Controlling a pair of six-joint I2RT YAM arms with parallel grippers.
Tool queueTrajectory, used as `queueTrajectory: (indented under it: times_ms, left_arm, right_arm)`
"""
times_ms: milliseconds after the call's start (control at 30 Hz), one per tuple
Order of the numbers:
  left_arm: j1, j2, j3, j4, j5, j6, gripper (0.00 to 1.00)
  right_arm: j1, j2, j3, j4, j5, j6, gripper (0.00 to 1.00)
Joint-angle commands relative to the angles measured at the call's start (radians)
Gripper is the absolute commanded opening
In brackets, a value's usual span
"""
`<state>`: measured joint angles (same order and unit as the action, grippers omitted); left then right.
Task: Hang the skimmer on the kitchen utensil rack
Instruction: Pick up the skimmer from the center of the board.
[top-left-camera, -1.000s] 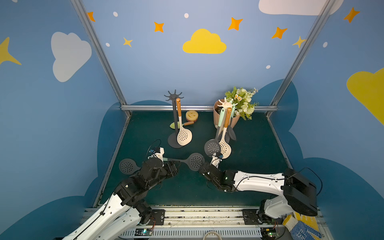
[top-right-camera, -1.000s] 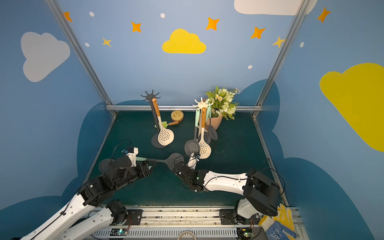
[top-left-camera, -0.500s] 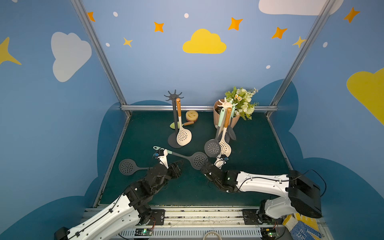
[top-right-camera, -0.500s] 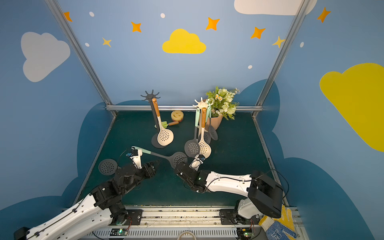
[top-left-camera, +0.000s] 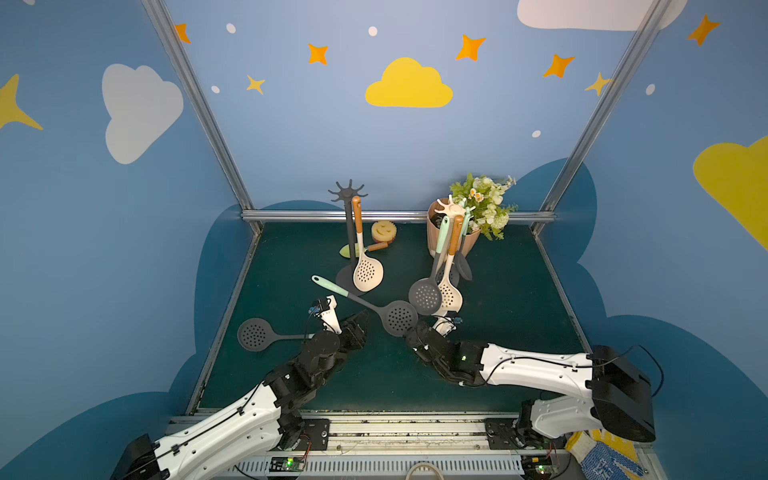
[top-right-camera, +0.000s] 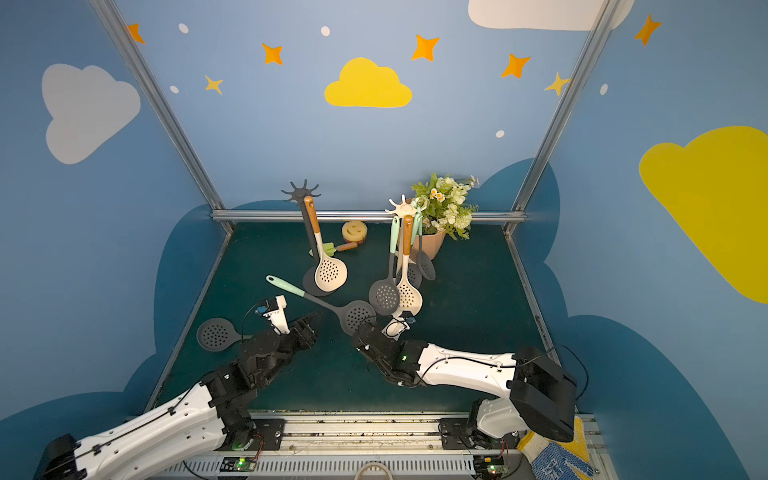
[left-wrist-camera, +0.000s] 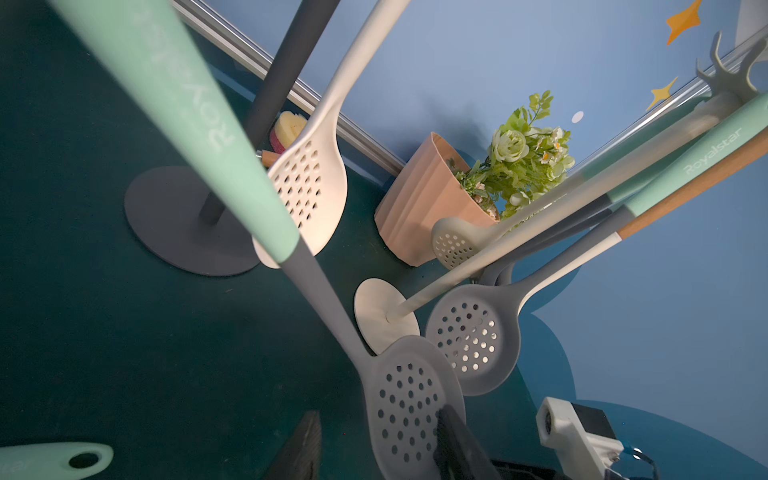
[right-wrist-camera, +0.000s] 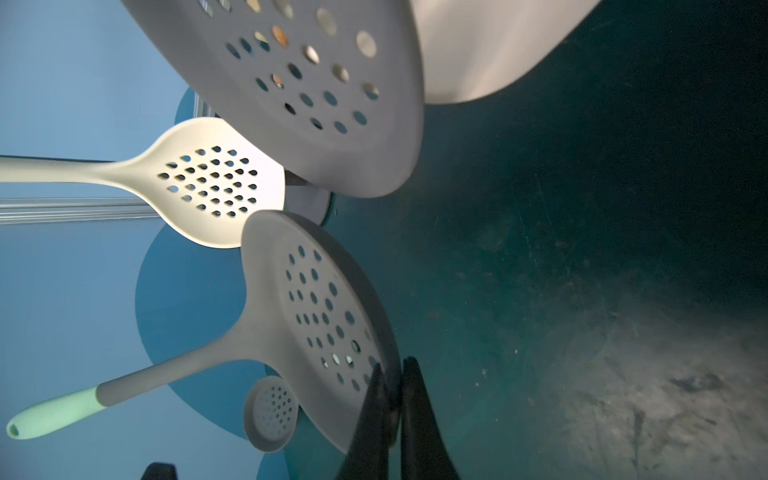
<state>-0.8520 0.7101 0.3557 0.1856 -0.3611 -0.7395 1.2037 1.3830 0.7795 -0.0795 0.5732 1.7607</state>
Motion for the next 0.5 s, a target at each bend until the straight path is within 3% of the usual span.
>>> queueTrajectory:
  times_ms: [0,467]
  left_arm:
    - [-0.002,0.021,-0.005,0.090,-0.046,-0.011,0.46]
    - [-0.001,0.114,-0.003,0.286,-0.096,0.050,0.42]
  right_arm:
    - [0.009,-0.036,0.000,0.024,0.001,0.050,0.00]
    - [0.034,-0.060,0.004,0.074,-0.026,0.139,0.00]
